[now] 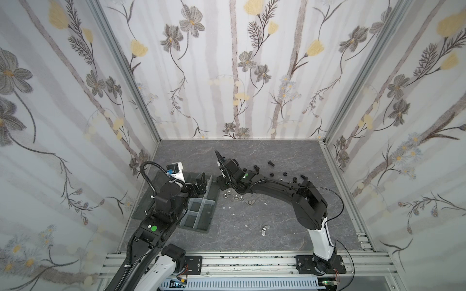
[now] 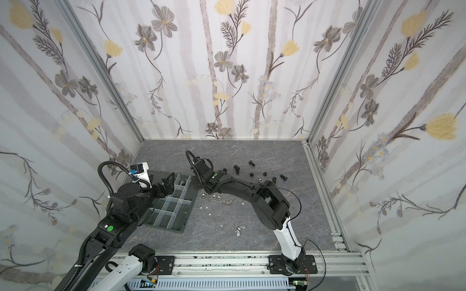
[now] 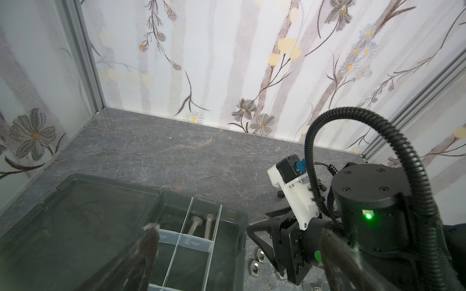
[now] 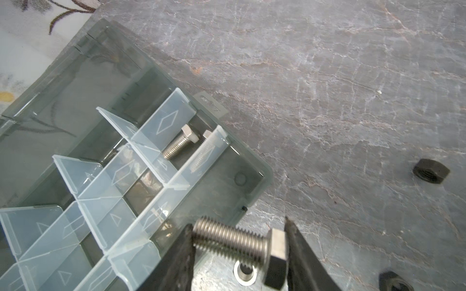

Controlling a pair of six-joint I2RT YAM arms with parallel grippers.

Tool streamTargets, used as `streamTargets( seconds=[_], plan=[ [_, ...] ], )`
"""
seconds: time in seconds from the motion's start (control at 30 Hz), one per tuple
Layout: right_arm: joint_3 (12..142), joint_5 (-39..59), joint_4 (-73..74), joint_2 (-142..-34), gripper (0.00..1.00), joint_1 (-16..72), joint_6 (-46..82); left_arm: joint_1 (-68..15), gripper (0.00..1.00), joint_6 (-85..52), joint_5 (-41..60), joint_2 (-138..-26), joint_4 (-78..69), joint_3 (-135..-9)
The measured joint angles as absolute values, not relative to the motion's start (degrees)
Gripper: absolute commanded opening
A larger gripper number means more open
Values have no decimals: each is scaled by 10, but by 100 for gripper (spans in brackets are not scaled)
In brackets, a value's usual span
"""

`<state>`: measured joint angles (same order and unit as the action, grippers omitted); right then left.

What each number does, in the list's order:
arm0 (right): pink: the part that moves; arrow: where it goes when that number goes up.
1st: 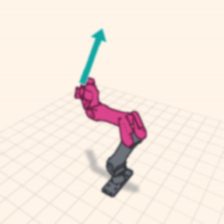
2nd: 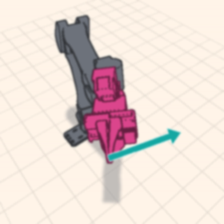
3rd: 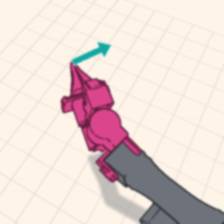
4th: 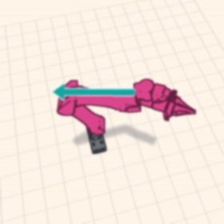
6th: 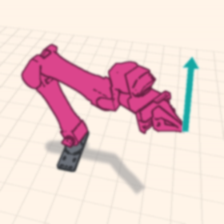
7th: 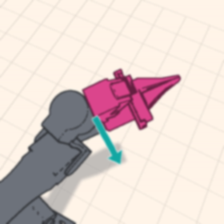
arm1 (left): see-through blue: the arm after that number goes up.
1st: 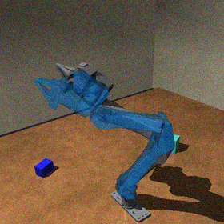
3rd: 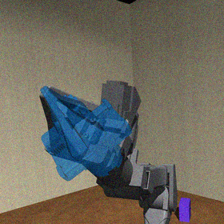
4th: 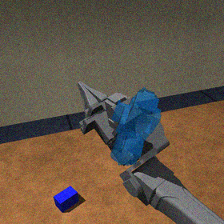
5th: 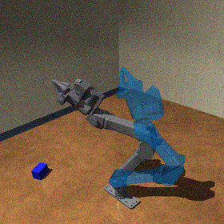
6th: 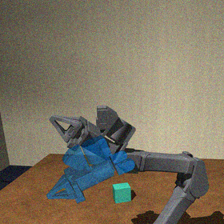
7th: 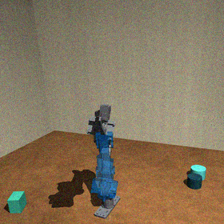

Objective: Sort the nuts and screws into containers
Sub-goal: 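Carry the silver bolt with the right gripper over the organizer compartment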

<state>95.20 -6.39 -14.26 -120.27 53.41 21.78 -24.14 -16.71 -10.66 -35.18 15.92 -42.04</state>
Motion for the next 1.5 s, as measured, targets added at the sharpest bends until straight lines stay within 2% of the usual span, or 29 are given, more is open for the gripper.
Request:
streamTargets(
  seconds=[0.93,1.0,1.3,1.5],
  plan=[
    [1185,47,-130,-1389,44,535,220,-213,100,-180,-105,-352,139,-411],
    [1191,50,-126,-1397,46,535,221,-213,100,-180,-104,-351,139,-411],
    [1198,67,-114,-1408,66,533,236,-213,100,-180,-93,-361,139,-411],
    [1199,76,-109,-1407,66,529,239,-212,100,-180,-89,-373,140,-415]
  ],
)
